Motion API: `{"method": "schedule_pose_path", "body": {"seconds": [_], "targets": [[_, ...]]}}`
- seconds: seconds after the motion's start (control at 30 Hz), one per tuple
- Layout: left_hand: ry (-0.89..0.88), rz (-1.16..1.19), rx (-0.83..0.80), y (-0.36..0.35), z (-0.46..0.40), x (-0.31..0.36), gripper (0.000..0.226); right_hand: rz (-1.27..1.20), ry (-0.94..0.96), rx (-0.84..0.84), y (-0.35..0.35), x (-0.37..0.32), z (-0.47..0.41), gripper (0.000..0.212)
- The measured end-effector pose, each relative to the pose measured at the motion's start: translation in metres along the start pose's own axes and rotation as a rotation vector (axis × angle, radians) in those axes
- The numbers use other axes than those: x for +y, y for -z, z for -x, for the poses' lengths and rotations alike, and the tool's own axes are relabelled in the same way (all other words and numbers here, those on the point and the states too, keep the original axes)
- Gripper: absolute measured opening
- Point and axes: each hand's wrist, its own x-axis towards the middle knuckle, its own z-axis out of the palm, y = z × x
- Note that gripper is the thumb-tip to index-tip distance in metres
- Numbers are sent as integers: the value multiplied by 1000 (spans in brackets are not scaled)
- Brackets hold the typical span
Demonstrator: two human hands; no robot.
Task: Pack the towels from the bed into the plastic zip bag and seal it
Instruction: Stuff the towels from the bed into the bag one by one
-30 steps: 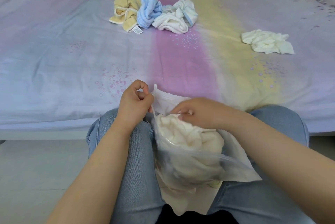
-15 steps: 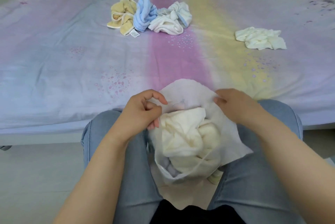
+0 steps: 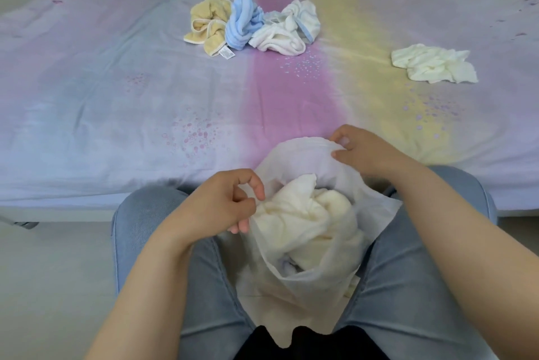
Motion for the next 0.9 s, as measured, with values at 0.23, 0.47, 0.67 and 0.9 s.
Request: {"method": "schedule_pose_path", "body": {"seconds": [0.23, 0.47, 0.67, 0.9], "targets": [[109, -119, -230, 9, -30, 16, 24, 194, -46, -106, -11, 2, -10, 23], [-26, -68, -78, 32, -81, 41, 7, 181, -35, -170, -2, 1, -14, 11], [-86, -434, 74, 36, -194, 32, 36, 39, -107, 340, 36, 24, -51, 16], [147, -757, 115, 18, -279, -1, 77, 177, -398, 590, 108, 97, -139, 74]]}}
